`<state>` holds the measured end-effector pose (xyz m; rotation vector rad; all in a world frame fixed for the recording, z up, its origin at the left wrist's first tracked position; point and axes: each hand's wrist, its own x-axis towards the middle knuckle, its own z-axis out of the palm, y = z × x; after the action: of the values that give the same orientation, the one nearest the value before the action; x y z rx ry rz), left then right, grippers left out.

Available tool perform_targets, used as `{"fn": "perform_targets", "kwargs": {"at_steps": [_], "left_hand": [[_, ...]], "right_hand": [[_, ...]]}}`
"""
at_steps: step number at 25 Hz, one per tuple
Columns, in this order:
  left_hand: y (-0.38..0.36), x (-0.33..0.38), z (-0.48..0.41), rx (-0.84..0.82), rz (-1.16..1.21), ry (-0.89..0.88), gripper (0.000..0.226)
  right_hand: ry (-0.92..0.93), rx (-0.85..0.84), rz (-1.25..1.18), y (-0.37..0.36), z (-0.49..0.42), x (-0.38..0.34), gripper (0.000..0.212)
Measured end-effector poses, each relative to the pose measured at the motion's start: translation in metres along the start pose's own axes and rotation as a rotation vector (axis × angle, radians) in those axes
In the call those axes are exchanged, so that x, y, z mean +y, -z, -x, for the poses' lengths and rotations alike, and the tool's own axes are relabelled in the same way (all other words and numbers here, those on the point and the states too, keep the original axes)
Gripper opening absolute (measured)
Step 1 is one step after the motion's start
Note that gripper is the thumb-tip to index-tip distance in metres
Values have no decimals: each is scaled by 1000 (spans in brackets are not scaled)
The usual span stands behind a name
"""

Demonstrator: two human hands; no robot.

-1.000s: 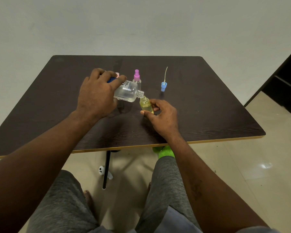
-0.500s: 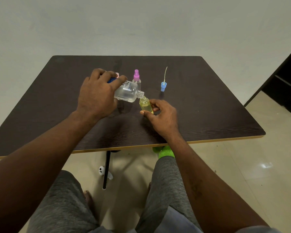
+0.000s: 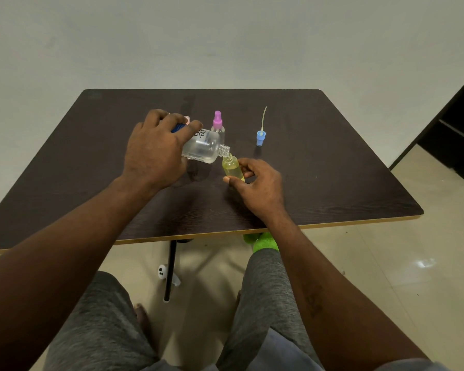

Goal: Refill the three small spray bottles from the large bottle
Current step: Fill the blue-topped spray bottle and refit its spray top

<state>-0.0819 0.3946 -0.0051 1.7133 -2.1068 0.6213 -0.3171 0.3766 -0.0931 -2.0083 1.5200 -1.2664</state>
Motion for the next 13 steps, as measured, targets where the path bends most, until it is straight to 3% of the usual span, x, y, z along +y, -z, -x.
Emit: {"fn": "perform_targets", "kwargs": {"at_steps": [13], "left_hand": [[-2,0,0,-4,-3,-2,70]], "right_hand": [[2,-5,9,0,0,1,45]]}}
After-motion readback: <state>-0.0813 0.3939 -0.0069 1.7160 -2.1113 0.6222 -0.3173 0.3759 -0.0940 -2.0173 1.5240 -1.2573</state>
